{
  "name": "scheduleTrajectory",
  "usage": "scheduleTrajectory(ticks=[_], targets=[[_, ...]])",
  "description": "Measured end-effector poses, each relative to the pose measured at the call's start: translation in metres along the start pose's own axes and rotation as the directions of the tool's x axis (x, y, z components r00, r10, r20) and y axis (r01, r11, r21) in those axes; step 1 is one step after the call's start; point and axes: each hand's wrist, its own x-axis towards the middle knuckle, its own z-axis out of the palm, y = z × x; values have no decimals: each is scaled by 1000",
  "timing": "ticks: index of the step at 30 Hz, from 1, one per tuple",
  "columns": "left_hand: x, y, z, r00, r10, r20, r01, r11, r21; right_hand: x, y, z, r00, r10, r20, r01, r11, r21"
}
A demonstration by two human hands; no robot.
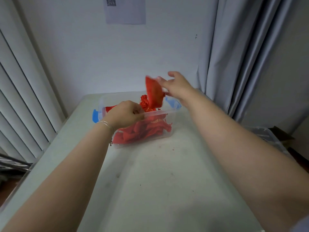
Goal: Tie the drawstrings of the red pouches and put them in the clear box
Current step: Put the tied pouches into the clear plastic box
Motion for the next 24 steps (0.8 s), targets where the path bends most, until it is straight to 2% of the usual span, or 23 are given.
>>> scheduleTrajectory(ticks=[2,4,7,9,11,12,14,16,19,22,24], targets=[[-2,1,1,1000,-6,-25,7,1000,22,-3,20,6,997,75,-25,-75,997,-6],[-4,2,2,999,-14,-45,15,1000,19,-9,47,-8,976,78,-202,-97,992,-83],[-6,3,3,998,-22,-61,24,999,25,-27,95,-38,908,128,-399,-252,928,-275],[-7,5,3,996,-26,-82,30,998,52,-46,122,-56,871,216,-442,-420,794,-440],[-7,8,5,994,-20,-107,31,994,107,-66,139,-72,820,311,-481,-568,554,-609],[-9,9,6,993,-13,-116,29,991,134,-73,145,-79,790,357,-498,-613,446,-652],[-10,11,7,992,-8,-125,28,987,156,-82,155,-89,737,439,-513,-665,334,-669],[-11,12,7,992,-14,-122,32,988,152,-85,159,-96,707,489,-511,-690,317,-650],[-12,12,7,990,-22,-141,42,989,143,-85,156,-99,711,506,-487,-686,351,-637],[-14,10,8,984,-17,-180,40,991,125,-83,144,-92,758,451,-472,-644,397,-654],[-15,8,10,964,-3,-265,18,998,57,-78,128,-82,825,324,-463,-565,482,-670]])
